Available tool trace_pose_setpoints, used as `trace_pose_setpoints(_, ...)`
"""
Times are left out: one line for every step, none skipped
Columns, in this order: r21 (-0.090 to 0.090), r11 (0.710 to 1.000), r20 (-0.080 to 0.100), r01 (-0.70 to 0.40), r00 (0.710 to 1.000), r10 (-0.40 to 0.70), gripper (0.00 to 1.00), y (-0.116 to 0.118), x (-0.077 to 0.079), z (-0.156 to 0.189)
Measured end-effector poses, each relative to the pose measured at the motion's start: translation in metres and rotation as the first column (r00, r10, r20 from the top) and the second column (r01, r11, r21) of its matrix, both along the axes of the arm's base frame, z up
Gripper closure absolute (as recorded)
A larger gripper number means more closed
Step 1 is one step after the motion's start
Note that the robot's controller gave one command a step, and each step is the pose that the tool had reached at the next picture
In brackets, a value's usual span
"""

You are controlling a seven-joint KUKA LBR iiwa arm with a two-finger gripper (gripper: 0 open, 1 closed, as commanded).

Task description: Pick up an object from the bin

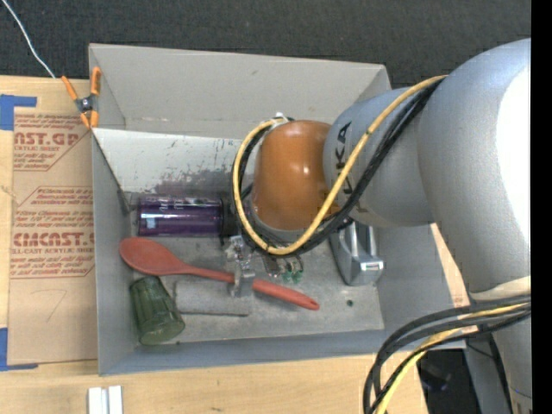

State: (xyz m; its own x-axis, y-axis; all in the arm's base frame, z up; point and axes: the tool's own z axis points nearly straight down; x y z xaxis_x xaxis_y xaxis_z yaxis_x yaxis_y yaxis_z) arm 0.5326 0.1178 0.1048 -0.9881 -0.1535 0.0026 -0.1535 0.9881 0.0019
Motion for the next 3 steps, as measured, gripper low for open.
trace_pose_setpoints(0.000, 1.000, 0.000, 0.000, 1.000, 0.000, 1.00, 0.000, 0.000, 0.000)
trace_pose_setpoints(0.002, 1.000, 0.009, 0.013, 1.000, -0.013, 1.00, -0.001, -0.005, 0.087)
trace_pose_setpoints(0.000, 1.000, -0.001, 0.031, 1.000, -0.031, 1.00, -0.009, 0.003, 0.066)
